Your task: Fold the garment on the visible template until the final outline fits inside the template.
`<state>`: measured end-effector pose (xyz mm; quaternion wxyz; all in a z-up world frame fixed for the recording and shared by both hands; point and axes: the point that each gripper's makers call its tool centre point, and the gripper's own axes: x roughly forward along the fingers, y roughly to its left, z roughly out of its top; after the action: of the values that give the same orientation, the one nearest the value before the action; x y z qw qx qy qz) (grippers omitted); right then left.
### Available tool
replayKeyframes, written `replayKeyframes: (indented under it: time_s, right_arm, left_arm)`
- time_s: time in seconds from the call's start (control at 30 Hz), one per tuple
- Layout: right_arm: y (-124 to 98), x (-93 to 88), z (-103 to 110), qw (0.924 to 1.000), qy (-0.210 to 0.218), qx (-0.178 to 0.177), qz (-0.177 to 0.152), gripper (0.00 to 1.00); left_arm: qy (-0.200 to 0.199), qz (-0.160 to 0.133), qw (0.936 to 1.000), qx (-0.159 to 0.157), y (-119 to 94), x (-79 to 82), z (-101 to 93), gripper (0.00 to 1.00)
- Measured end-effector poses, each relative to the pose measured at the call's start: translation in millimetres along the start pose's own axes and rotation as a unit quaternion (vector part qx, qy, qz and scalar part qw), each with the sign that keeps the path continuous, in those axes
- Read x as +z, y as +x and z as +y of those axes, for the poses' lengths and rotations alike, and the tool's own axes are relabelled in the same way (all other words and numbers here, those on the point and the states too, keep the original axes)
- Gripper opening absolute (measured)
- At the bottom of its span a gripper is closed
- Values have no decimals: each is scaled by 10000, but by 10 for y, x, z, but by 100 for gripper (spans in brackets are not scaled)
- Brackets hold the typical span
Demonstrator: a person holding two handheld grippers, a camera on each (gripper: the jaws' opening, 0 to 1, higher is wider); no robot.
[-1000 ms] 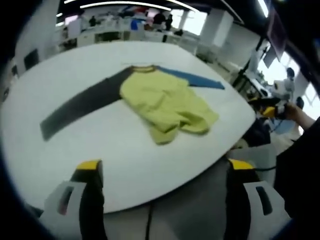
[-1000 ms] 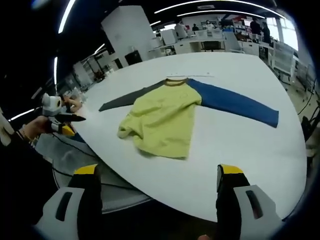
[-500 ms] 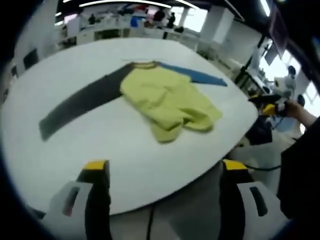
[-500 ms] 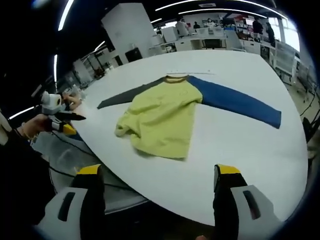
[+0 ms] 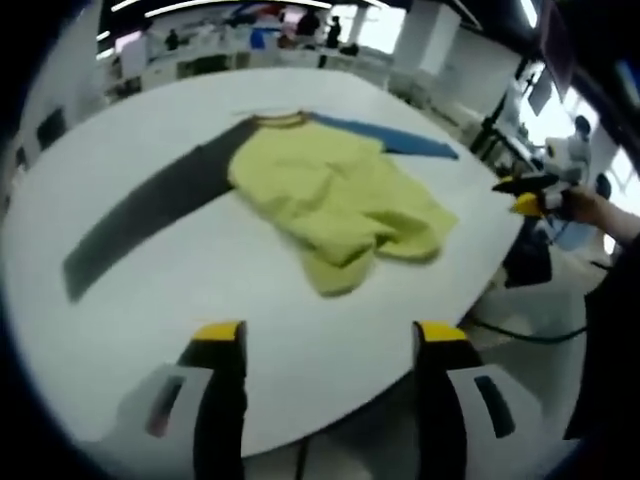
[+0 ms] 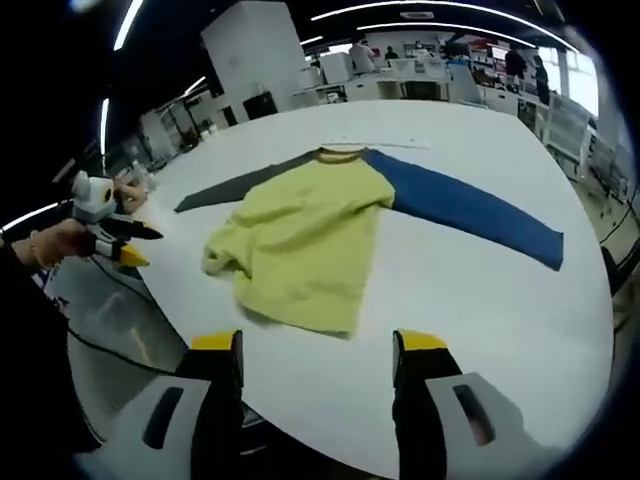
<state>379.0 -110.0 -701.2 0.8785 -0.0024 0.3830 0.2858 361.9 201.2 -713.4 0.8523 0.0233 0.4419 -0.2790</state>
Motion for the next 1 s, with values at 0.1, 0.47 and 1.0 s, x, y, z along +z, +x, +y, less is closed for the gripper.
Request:
replayKeyframes:
  time_s: [0.1, 0.47, 1.0]
  right_arm:
    - [96, -16, -41, 10000, -23, -18, 25, 47]
    - [400, -121, -151, 9995, -147, -116, 260, 36]
    - [619, -191, -186, 9981, -311, -139, 510, 26]
  left_arm:
    - [8, 28, 10000, -71, 105, 8, -7, 56]
    - [15, 186, 9996, -192, 492, -15, 68, 46]
    - [100, 80, 9999, -59, 718, 34, 175, 31]
